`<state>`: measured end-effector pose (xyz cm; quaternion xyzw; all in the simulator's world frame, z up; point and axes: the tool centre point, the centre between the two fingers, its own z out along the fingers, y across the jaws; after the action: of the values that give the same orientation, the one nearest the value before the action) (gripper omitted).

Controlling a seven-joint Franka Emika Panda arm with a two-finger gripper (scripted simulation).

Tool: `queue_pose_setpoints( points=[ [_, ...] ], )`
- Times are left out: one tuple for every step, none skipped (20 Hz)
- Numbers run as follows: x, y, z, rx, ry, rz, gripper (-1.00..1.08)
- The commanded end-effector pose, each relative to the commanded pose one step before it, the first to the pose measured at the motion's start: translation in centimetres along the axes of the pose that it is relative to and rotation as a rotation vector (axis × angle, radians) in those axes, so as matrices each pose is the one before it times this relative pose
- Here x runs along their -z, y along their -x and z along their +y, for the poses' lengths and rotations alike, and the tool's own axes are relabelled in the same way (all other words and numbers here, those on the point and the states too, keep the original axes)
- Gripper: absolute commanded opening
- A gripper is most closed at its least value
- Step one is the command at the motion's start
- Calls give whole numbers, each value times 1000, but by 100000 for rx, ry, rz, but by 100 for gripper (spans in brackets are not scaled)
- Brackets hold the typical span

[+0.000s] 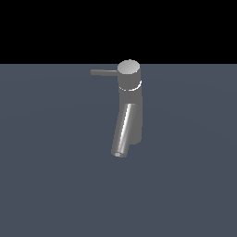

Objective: Turn on the faucet by rotating a designated handle.

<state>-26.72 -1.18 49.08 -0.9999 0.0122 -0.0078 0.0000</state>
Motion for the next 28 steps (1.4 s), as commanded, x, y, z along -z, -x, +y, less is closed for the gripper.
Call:
queue_pose_setpoints(
  points=[
    [0, 0, 1, 0, 0, 0, -100],
    [-11, -2, -8, -65, -14, 20, -100],
    [-33, -8, -23, -194, -46, 56, -100],
    [-53, -10, -31, -342, -81, 99, -100],
    [-76, -17, -51, -462, -110, 133, -100],
    [-97, -21, -61, -603, -143, 174, -100],
    [-118, -26, -77, -735, -175, 212, -100],
    [-140, -31, -91, -868, -206, 251, -100],
    [-162, -36, -105, -1004, -239, 290, -100],
    [-184, -41, -119, -1139, -271, 330, -100],
    [-206, -46, -133, -1275, -303, 369, -100],
    [-228, -51, -147, -1414, -336, 410, -100],
    [-250, -56, -162, -1551, -368, 450, -100],
    [-273, -62, -177, -1689, -401, 490, -100],
    [-295, -67, -191, -1830, -434, 531, -100],
    [-318, -72, -206, -1969, -468, 572, -100],
    [-340, -78, -220, -2112, -501, 614, -100],
    [-363, -83, -235, -2252, -534, 656, -100],
    [-385, -89, -249, -2391, -567, 697, -100],
    [-407, -94, -263, -2524, -599, 737, -100],
    [-427, -99, -277, -2648, -628, 775, -100],
    [-438, -102, -284, -2717, -645, 796, -100],
    [-440, -103, -285, -2726, -647, 800, -100],
    [-441, -103, -286, -2733, -649, 804, -100],
    [-442, -104, -287, -2738, -651, 807, -100],
    [-443, -104, -289, -2742, -652, 809, -100],
    [-443, -105, -289, -2747, -654, 813, -100],
    [-444, -105, -290, -2750, -656, 815, -100]
  ],
)
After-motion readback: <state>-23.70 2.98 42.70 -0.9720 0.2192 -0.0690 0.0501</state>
